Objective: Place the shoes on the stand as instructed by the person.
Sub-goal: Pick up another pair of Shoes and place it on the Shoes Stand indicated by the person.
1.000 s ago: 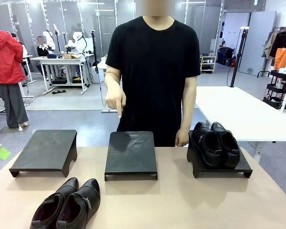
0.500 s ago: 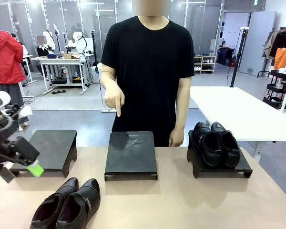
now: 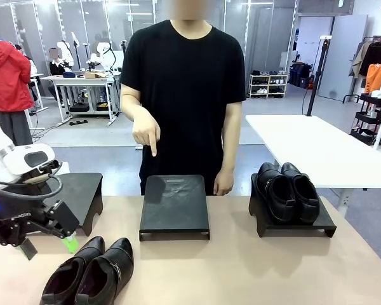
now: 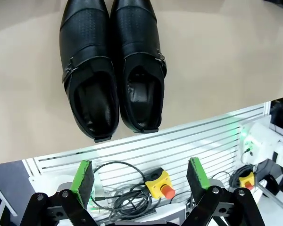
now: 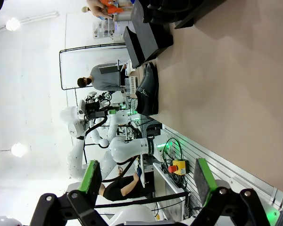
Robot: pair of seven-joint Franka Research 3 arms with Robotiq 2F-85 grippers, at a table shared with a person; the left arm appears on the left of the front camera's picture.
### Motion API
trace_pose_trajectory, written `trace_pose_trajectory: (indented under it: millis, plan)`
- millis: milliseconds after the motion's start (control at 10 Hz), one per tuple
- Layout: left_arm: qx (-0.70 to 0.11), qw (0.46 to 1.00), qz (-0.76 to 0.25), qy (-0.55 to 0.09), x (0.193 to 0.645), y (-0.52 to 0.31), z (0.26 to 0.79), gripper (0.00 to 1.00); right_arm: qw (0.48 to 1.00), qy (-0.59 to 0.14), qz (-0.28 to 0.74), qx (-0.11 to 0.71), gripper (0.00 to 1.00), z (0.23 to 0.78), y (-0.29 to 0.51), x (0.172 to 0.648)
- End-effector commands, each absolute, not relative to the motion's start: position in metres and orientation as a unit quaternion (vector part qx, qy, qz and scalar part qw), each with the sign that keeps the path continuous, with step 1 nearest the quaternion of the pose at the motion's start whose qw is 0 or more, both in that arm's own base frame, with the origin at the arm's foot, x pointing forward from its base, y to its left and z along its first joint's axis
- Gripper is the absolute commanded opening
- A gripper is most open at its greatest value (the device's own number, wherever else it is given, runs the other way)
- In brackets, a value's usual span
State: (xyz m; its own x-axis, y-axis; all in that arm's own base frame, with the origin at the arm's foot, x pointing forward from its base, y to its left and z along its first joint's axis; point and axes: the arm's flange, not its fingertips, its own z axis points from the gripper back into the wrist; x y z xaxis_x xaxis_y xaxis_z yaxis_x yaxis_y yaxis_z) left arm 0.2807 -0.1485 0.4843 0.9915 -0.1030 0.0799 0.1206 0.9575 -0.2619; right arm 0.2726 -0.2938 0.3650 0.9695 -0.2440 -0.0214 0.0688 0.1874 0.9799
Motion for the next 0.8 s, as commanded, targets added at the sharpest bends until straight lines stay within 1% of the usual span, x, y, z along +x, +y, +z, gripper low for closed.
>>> trace_pose_trajectory:
  millis: [0,600,700]
  plan:
    - [-0.136,0.988,-0.059,-0.032,0.2779,-0.144,0.4878,1.0,0.769,-0.066,-0.1,0.628,1.0,0.3669,-0.2919,0.2684]
    - [-0.136,0.988,-0.059,-0.032,0.2779,-0.144,0.4878,1.0,0.769,-0.066,-0.1,0.628,1.0,0.3669,-0.2919,0.2684]
    - [-0.146,0.987,-0.059,-0.032,0.2813,-0.1437,0.4875,1.0,0.769,-0.066,-0.1,0.628,1.0,0.3669,-0.2919,0.2684]
